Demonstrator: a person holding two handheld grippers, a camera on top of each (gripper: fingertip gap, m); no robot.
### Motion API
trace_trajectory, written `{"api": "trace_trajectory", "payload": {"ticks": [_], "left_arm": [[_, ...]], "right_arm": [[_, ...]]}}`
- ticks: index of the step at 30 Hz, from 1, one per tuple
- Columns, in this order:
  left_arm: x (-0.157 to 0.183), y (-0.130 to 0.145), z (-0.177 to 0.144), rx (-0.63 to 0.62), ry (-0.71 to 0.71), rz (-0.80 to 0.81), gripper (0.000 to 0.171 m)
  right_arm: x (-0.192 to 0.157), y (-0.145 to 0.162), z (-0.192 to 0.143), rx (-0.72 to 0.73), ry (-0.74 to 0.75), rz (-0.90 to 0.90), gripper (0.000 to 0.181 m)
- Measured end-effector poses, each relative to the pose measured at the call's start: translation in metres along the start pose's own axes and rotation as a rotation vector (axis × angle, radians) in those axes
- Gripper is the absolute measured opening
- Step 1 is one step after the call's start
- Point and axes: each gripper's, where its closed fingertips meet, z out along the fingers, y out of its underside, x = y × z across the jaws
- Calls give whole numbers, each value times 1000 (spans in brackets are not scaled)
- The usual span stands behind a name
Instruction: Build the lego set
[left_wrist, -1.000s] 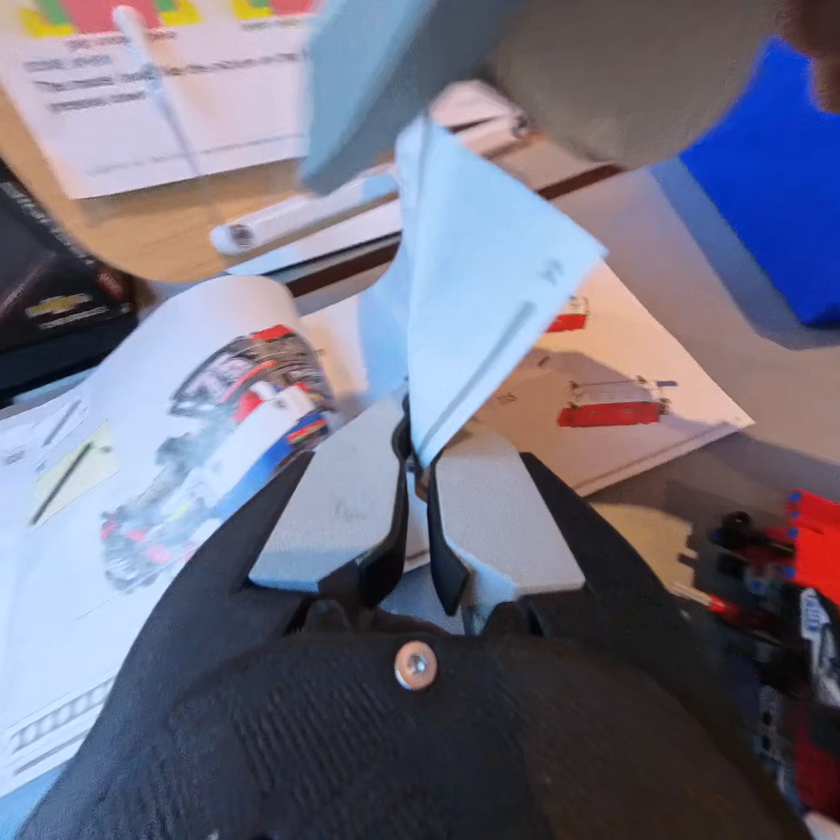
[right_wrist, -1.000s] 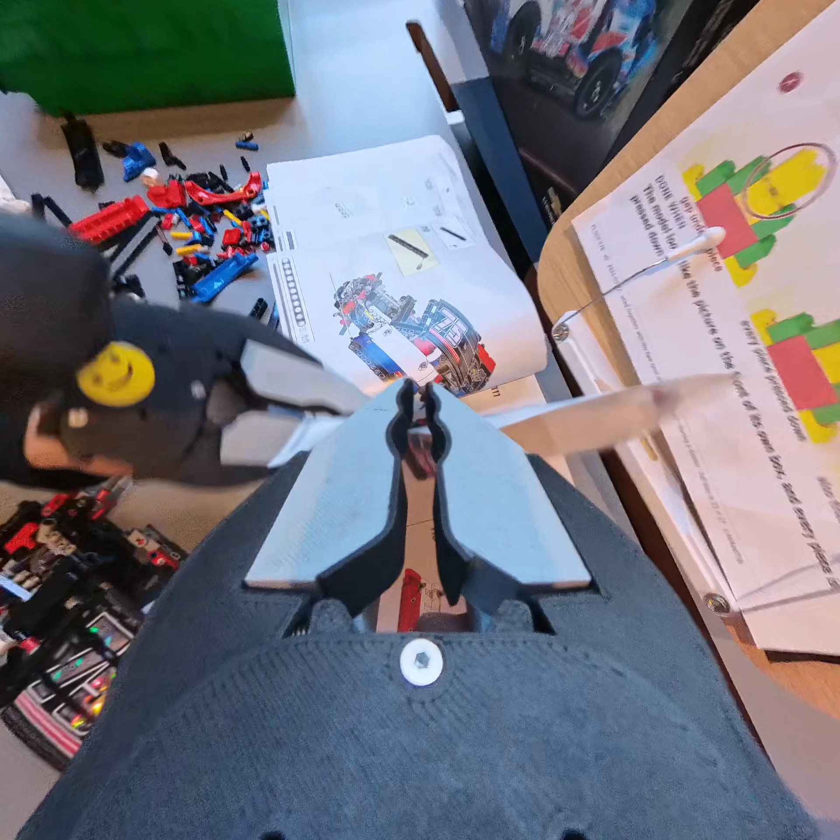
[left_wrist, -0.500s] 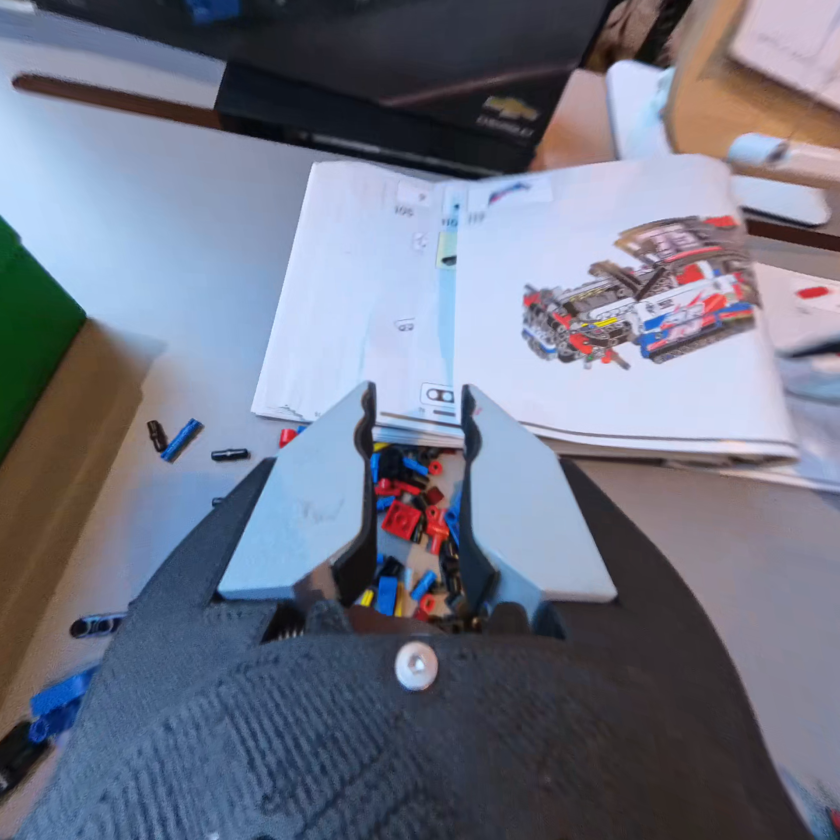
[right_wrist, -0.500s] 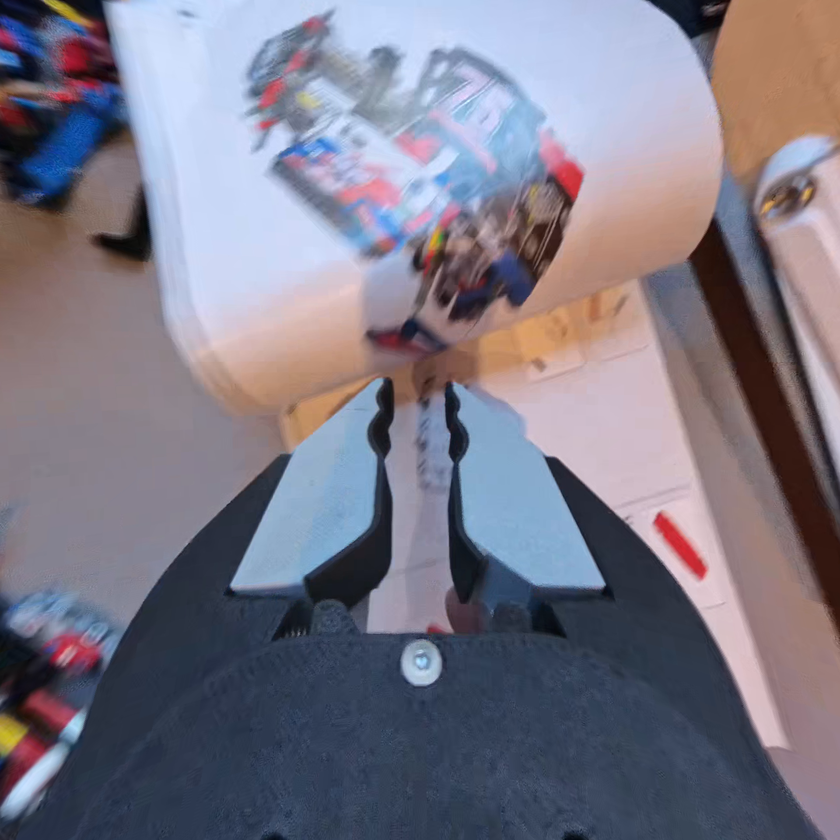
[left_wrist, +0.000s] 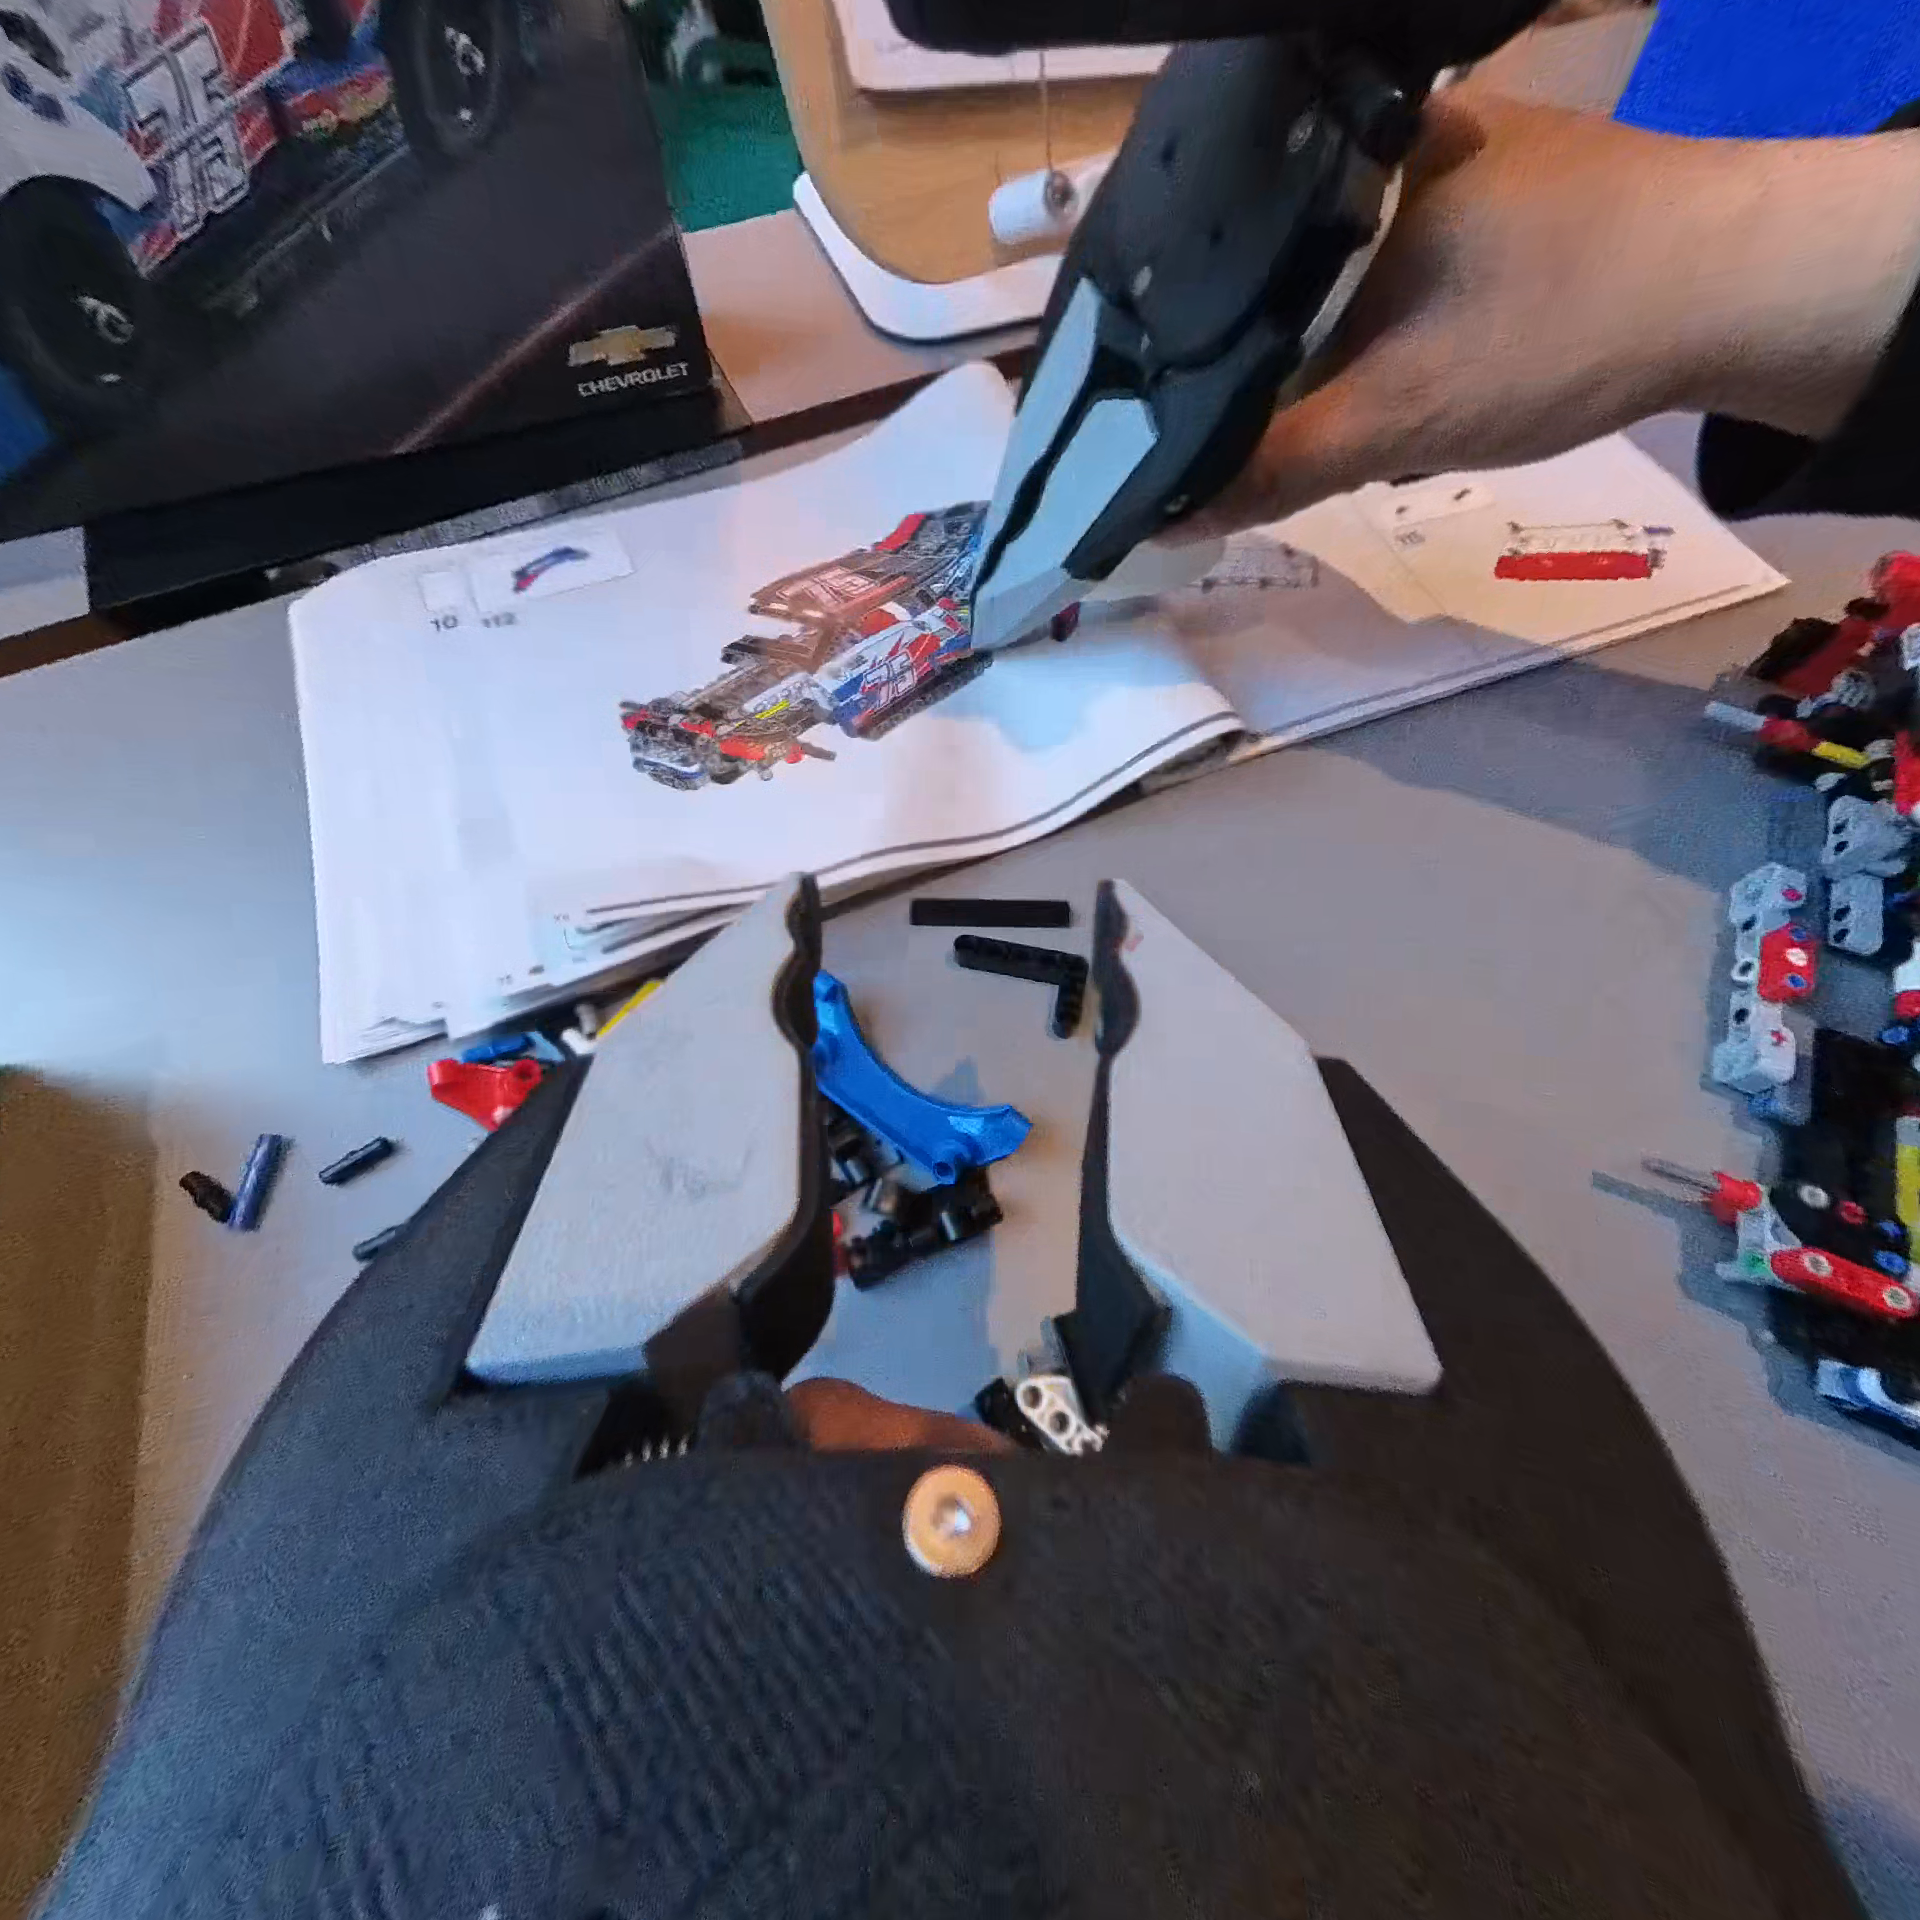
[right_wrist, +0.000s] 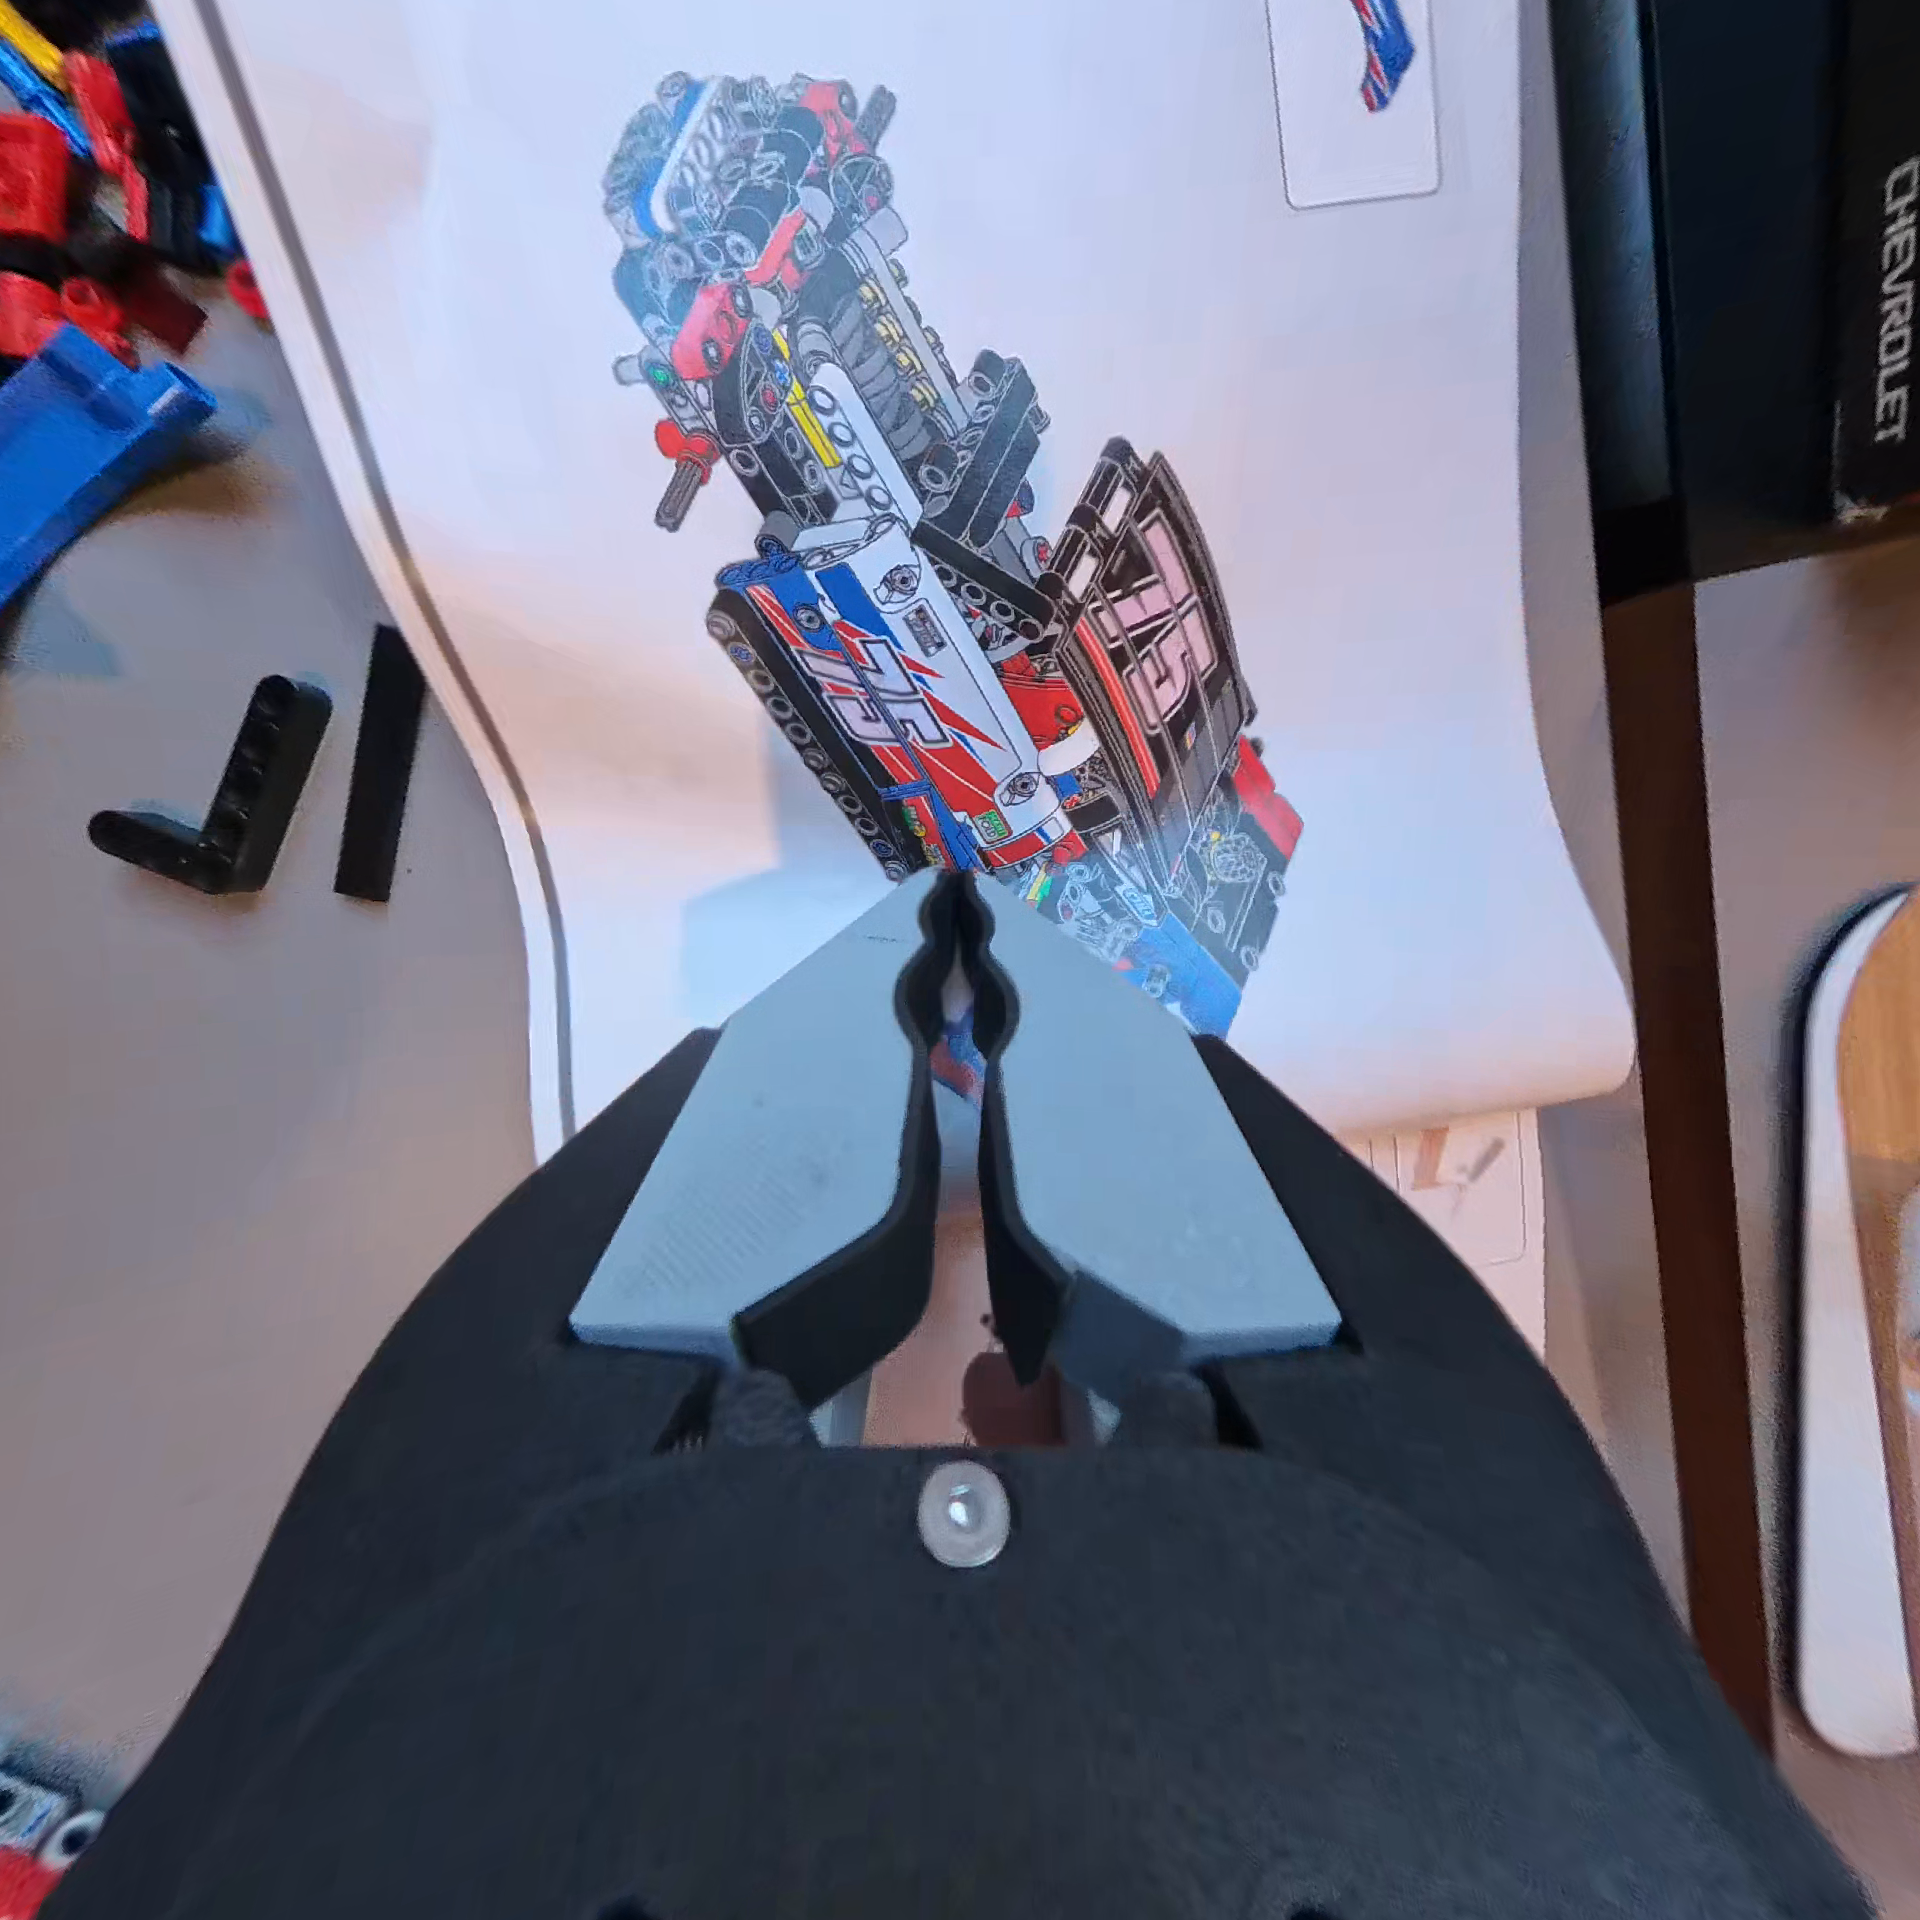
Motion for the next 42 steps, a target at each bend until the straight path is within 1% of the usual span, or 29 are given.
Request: {"api": "trace_trajectory", "payload": {"ticks": [3, 7, 9, 11, 13, 14, 15, 17, 18, 20, 21, 23, 25, 27, 30, 31, 33, 35, 38, 40, 42], "left_arm": [[0, 1, 12, -14, -15, 40, 50], [-10, 3, 23, -21, -30, 32, 48], [-12, 5, 31, -38, -28, 46, 43], [-20, -1, 37, -57, -49, 75, 38], [-36, -15, 44, -72, -77, 80, 37], [-45, -17, 50, -100, -83, 79, 33], [-56, -13, 60, -160, -96, 71, 29], [-69, 5, 80, -291, -91, 24, 28], [-73, 9, 88, -311, -89, 15, 27], [-86, 18, 98, -347, -144, 36, 20], [-89, 26, 101, -381, -163, 40, 16], [-87, 31, 103, -385, -163, 16, 12], [-85, 33, 102, -395, -174, 16, 8], [-82, 33, 101, -399, -187, 46, 4], [-82, 32, 100, -384, -205, 56, 8], [-81, 32, 100, -372, -202, 43, 10], [-78, 30, 98, -347, -193, 18, 20], [-76, 31, 95, -332, -189, 9, 22], [-78, 33, 94, -322, -211, 11, 23], [-80, 32, 91, -320, -225, 5, 24], [-78, 27, 86, -299, -222, -2, 25]], "right_arm": [[0, 0, 1, 19, 21, -61, 0], [-1, -1, 0, 20, 14, -67, 0], [-1, -2, 2, 37, 9, -82, 0], [-1, -2, 2, 52, -4, -91, 0], [-2, -3, 1, 62, -29, -74, 0], [-2, -3, 1, 68, -45, -58, 0], [-3, -4, 0, 75, -62, -43, 0], [-4, -4, -1, 89, -85, -26, 2], [-5, -4, -2, 94, -98, -17, 4], [-6, -5, -4, 101, -111, -6, 5], [-4, -7, -8, 106, -106, -3, 3], [-2, -11, -25, 126, -90, 30, 4], [-7, -15, -55, 198, -106, 68, 6], [-11, -9, -94, 266, -95, 91, 9], [-28, 21, -154, 338, -78, 96, 16], [-37, 36, -171, 357, -79, 100, 19], [-62, 71, -201, 392, -83, 105, 23], [-87, 106, -227, 442, -53, 113, 26], [-120, 155, -247, 510, -14, 166, 28], [-133, 186, -249, 515, 30, 210, 31], [-144, 211, -246, 514, 76, 230, 31]]}}
